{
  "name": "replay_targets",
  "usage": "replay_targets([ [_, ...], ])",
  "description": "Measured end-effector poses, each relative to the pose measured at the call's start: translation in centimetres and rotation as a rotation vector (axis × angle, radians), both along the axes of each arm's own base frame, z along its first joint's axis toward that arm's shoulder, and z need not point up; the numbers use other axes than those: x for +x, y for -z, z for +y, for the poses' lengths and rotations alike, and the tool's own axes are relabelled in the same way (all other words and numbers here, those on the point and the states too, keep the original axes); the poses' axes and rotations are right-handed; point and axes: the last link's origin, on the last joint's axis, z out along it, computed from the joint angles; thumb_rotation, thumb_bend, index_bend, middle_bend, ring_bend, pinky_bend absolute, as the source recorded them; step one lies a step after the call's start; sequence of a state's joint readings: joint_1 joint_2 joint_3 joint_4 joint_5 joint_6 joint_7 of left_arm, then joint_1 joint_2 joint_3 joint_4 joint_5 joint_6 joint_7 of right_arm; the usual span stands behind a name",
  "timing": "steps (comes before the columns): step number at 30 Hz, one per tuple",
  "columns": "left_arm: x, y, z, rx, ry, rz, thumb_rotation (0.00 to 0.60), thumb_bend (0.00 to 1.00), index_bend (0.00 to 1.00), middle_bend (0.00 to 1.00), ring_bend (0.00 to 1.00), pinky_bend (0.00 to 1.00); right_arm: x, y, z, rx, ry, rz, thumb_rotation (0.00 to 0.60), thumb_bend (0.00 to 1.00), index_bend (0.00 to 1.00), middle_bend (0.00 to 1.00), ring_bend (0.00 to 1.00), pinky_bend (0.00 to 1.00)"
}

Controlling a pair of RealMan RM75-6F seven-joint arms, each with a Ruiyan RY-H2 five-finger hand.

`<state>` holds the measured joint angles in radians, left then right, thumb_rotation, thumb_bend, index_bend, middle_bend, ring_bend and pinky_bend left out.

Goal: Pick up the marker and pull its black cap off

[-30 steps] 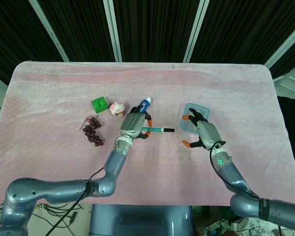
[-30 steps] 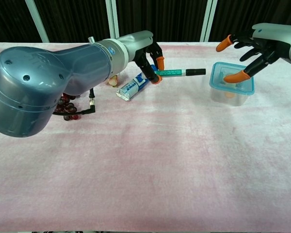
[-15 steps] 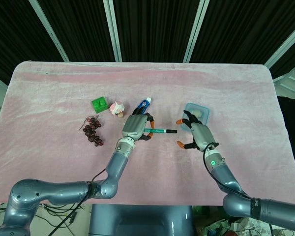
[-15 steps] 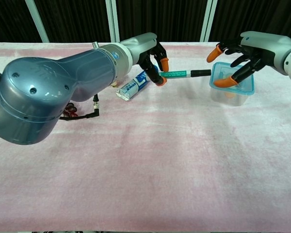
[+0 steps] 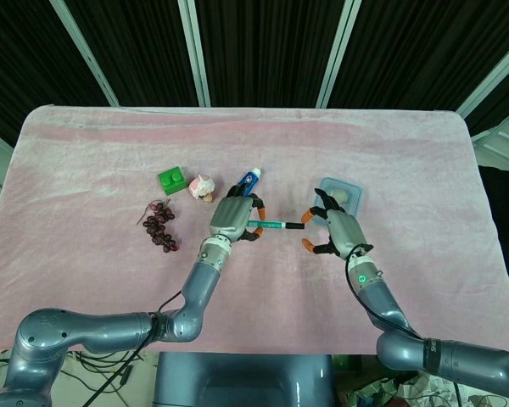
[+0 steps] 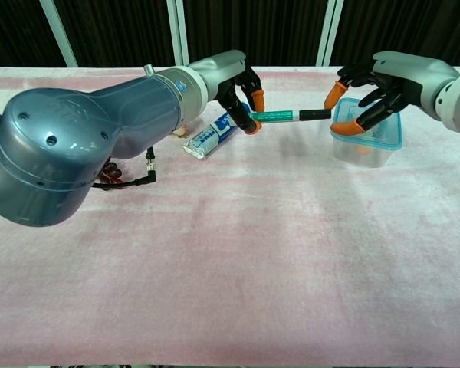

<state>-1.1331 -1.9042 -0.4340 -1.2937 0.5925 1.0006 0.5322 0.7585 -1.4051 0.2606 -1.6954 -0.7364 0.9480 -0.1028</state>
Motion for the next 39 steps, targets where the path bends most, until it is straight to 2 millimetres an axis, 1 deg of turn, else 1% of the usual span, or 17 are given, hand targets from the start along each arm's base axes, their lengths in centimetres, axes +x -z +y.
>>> replay_targets([
  [23, 0.2, 0.3, -0.4, -0.006, 0.01, -0.01, 0.6, 0.64, 0.79, 0.35, 0.05, 0.06, -0.2, 1.1, -0.7, -0.012, 0.029, 0.004, 0.6, 0.23, 0.47, 0.0, 0.04, 0.15],
  [31, 0.2, 0.2, -0.5, -0.005, 0.011, -0.012, 0.6, 0.64, 0.79, 0.35, 0.05, 0.06, -0.4, 1.3, -0.8, -0.014, 0.035, 0.012, 0.6, 0.25, 0.5, 0.0, 0.04, 0.15],
  [39, 0.1, 0.2, -0.5, -0.004, 0.014, -0.003, 0.6, 0.64, 0.79, 0.35, 0.05, 0.05, -0.6, 1.3, -0.8, -0.012, 0.042, 0.006, 0.6, 0.26, 0.51, 0.0, 0.04, 0.15],
])
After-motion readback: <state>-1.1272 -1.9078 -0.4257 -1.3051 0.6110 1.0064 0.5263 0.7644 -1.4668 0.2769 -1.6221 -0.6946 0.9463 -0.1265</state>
